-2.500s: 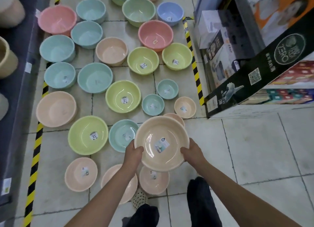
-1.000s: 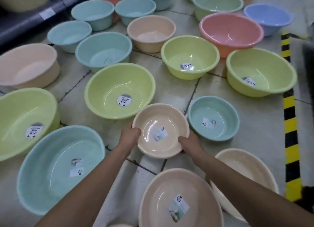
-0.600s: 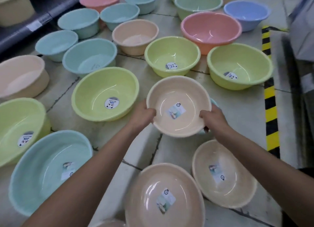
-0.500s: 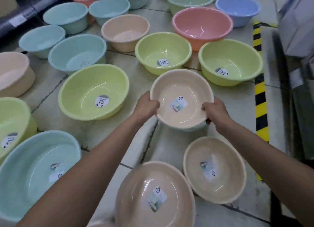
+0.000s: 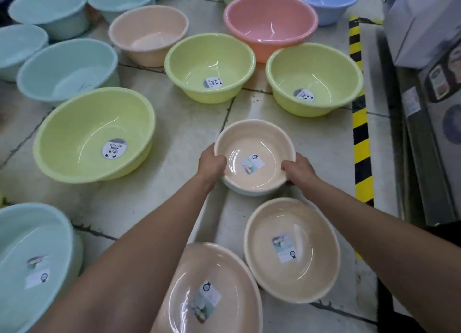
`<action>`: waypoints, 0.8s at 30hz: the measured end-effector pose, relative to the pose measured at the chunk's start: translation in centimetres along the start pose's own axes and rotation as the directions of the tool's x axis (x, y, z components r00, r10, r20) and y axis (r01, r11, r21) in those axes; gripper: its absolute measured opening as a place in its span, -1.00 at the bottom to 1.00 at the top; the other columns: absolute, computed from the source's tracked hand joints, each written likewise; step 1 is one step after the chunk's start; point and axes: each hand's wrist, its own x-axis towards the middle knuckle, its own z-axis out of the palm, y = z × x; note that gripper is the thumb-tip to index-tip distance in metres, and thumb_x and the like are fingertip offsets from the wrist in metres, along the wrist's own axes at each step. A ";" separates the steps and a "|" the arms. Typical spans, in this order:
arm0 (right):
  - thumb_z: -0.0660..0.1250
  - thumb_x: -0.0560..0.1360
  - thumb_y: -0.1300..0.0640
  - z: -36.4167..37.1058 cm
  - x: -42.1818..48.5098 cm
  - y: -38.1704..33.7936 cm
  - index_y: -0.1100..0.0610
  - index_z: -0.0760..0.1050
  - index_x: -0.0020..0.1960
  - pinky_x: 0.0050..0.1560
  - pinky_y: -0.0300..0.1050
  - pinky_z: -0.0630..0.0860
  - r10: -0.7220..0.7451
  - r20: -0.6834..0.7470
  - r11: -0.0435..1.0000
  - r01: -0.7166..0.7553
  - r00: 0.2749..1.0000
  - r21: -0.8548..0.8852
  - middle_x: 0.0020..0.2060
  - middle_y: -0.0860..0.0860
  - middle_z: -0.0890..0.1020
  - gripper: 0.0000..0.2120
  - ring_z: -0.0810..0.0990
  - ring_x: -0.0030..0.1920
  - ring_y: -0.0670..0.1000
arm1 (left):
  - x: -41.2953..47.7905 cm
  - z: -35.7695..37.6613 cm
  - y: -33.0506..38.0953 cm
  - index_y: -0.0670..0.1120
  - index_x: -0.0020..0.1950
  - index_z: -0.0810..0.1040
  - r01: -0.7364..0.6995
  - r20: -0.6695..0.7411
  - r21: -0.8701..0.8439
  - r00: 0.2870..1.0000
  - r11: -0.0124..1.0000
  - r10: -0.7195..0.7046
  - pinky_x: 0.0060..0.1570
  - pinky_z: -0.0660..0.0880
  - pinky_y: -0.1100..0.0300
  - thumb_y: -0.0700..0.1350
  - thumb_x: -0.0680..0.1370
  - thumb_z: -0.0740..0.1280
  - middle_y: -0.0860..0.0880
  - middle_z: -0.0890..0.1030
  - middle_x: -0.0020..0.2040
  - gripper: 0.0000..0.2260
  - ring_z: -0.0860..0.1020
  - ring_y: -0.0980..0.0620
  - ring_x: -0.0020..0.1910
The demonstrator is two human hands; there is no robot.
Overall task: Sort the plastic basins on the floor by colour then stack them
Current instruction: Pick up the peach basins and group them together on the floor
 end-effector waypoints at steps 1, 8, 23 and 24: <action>0.21 0.42 0.17 0.1 0.0 -0.1 0.07 0.48 0.21 0.10 0.17 0.61 0.010 -0.003 1.000 -0.010 1.000 0.024 0.07 0.12 0.61 -0.64 0.60 0.08 0.20 | 0.0 0.1 0.0 -0.07 0.11 0.59 0.018 -0.020 -0.023 1.000 1.000 -0.018 -0.31 0.44 0.21 -0.36 0.38 0.16 -0.06 0.64 -0.10 -0.59 0.59 -0.07 -0.16; 0.17 0.45 0.20 0.2 -2.2 -1.5 -0.01 0.41 0.11 0.05 0.18 0.63 -0.029 -0.074 0.994 0.036 0.997 0.100 0.02 0.07 0.58 -0.74 0.58 0.03 0.16 | -1.6 -0.6 0.6 -0.13 -0.24 0.50 0.094 -0.069 -0.101 0.992 0.990 -0.102 -0.43 0.38 0.26 -0.39 0.43 0.19 -0.08 0.52 -0.31 -0.80 0.48 -0.06 -0.35; 0.26 0.48 0.24 -6.9 -16.5 5.5 0.10 0.53 0.05 -0.12 -0.05 0.43 -0.019 -0.286 0.987 0.063 0.958 0.146 -0.19 -0.01 0.58 -0.82 0.53 -0.09 0.11 | -13.8 -0.2 2.4 -0.08 -0.25 0.53 -0.216 0.239 0.224 0.957 0.950 0.162 -0.31 0.44 0.19 -0.24 0.39 0.30 -0.02 0.55 -0.31 -0.92 0.54 -0.04 -0.28; 0.26 0.47 0.24 -7.1 -17.1 6.5 0.10 0.54 0.07 -0.11 -0.05 0.42 0.001 -0.299 0.989 0.044 0.954 0.142 -0.17 0.01 0.59 -0.80 0.54 -0.08 0.12 | -14.3 0.2 1.8 -0.07 -0.26 0.52 -0.223 0.261 0.232 0.952 0.947 0.160 -0.31 0.43 0.19 -0.24 0.40 0.30 -0.02 0.54 -0.31 -0.91 0.54 -0.05 -0.28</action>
